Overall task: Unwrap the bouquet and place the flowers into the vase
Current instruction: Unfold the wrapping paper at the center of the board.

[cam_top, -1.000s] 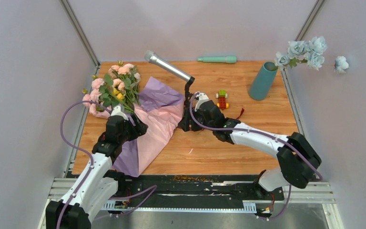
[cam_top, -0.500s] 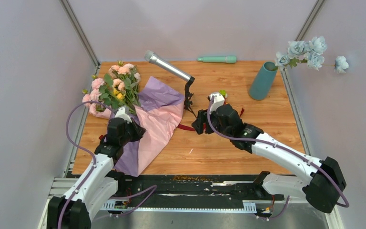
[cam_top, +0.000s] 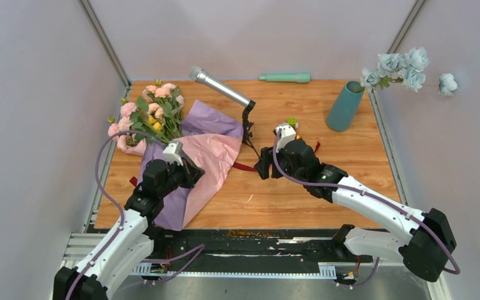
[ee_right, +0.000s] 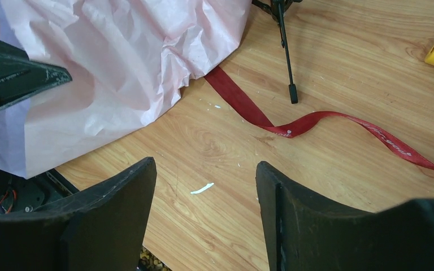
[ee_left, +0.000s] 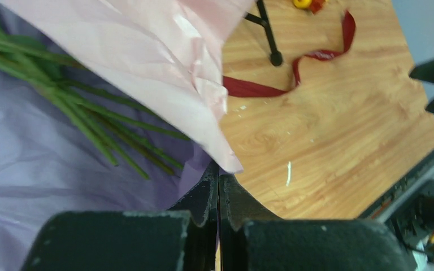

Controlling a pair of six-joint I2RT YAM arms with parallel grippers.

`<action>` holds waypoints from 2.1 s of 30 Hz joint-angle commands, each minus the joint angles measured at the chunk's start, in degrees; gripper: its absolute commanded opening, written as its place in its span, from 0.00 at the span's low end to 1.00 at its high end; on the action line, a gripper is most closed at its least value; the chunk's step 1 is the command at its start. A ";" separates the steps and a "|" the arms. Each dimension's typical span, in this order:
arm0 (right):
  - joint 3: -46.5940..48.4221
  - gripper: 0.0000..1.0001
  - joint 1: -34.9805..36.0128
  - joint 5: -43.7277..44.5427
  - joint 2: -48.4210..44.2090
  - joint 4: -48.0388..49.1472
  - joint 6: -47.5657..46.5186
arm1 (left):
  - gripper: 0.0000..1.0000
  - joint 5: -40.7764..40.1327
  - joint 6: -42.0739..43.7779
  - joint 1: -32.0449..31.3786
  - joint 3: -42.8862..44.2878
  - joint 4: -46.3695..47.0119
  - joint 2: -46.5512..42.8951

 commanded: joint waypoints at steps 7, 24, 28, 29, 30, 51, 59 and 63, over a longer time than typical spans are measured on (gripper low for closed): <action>2.29 0.72 -0.13 -2.93 0.86 2.12 3.40 | 0.00 1.45 6.06 -9.60 0.89 3.55 1.63; 2.38 0.74 6.99 4.77 -1.12 7.97 10.19 | 0.08 -0.59 8.86 -23.86 0.65 5.42 9.27; 0.17 0.75 7.06 9.87 -6.30 5.79 10.84 | 0.08 -0.87 9.01 -26.94 0.68 5.49 11.42; 0.17 0.75 7.05 10.37 -7.34 4.95 10.61 | 0.08 -0.95 9.01 -27.45 1.03 4.98 12.27; 0.37 0.76 7.07 10.61 -8.24 3.75 10.11 | 0.08 -0.93 9.12 -28.72 1.20 4.48 12.79; 7.62 0.74 7.09 5.72 2.06 2.62 5.26 | 0.90 -6.28 3.53 -36.67 8.58 -3.97 -1.62; 16.60 0.68 6.80 3.30 14.31 4.49 0.55 | 0.95 -19.00 1.10 -34.91 14.35 -14.86 -0.09; 21.33 0.64 5.57 1.66 21.86 4.61 -0.21 | 0.95 -18.54 -0.50 -31.34 13.62 -13.98 2.06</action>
